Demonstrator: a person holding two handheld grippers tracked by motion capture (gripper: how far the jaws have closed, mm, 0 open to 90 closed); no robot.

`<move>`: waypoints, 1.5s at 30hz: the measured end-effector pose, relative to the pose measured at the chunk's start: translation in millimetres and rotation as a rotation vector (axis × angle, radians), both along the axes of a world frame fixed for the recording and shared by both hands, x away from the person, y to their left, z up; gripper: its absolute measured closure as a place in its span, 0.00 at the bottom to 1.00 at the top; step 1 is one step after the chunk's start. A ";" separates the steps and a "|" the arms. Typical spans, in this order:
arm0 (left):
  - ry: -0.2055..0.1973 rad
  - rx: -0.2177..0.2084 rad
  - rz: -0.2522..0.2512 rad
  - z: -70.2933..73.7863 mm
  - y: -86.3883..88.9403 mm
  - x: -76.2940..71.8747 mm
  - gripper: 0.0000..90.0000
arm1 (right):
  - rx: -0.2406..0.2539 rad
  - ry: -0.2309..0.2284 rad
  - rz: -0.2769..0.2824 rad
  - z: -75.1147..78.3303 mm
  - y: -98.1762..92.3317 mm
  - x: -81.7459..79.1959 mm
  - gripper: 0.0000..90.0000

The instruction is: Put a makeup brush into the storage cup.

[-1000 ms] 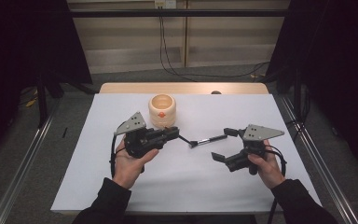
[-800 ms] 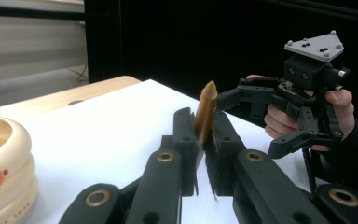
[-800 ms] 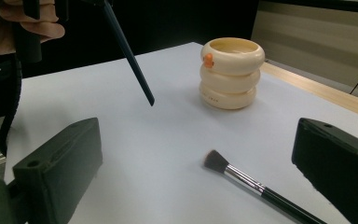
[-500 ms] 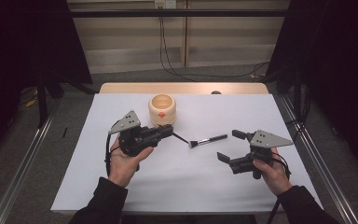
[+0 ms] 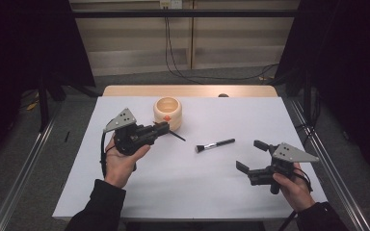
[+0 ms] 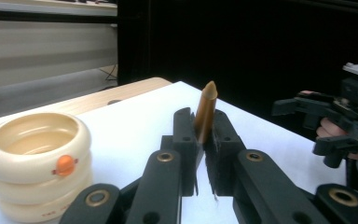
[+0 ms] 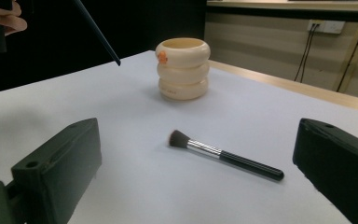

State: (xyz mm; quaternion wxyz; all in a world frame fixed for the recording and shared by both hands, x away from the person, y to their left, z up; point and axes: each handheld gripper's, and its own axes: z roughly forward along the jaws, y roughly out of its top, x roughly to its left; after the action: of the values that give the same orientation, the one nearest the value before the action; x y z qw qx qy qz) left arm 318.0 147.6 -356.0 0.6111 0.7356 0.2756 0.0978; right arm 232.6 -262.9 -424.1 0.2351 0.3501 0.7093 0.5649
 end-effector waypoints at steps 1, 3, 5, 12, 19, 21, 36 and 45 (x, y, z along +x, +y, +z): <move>0.003 -0.014 -0.004 -0.6 0.3 2.1 0.93 | -0.007 -0.008 -0.007 -1.4 -0.9 -1.4 0.00; 0.006 -0.012 0.004 -1.8 1.0 5.0 0.93 | 0.000 -0.017 -0.014 -4.7 -1.1 -4.8 0.00; 0.012 -0.001 0.023 -1.9 1.9 6.6 0.93 | -0.020 -0.042 -0.033 -7.7 -1.7 -8.5 0.00; 0.003 0.006 0.036 4.7 8.7 19.0 0.93 | -0.027 -0.043 -0.066 -16.8 -7.7 -17.8 0.00; 0.002 0.021 0.067 6.1 13.9 30.0 0.93 | -0.032 -0.049 -0.074 -18.8 -10.3 -18.3 0.00; 0.000 0.015 0.074 7.4 13.5 33.1 0.93 | -0.028 -0.044 -0.076 -19.2 -9.7 -18.0 0.00; -0.001 0.024 0.176 14.5 14.2 64.1 0.93 | -0.016 -0.043 -0.050 -19.6 -9.6 -17.4 0.00; 0.002 0.050 0.210 12.3 14.7 80.7 0.93 | -0.016 -0.051 -0.054 -19.2 -9.5 -17.8 0.00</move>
State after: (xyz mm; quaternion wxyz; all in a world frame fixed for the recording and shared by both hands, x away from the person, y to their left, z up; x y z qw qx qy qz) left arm 398.7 162.3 -343.7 0.5786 0.7177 0.3494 0.1673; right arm 214.8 -272.4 -443.3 0.2709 0.3527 0.6979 0.5613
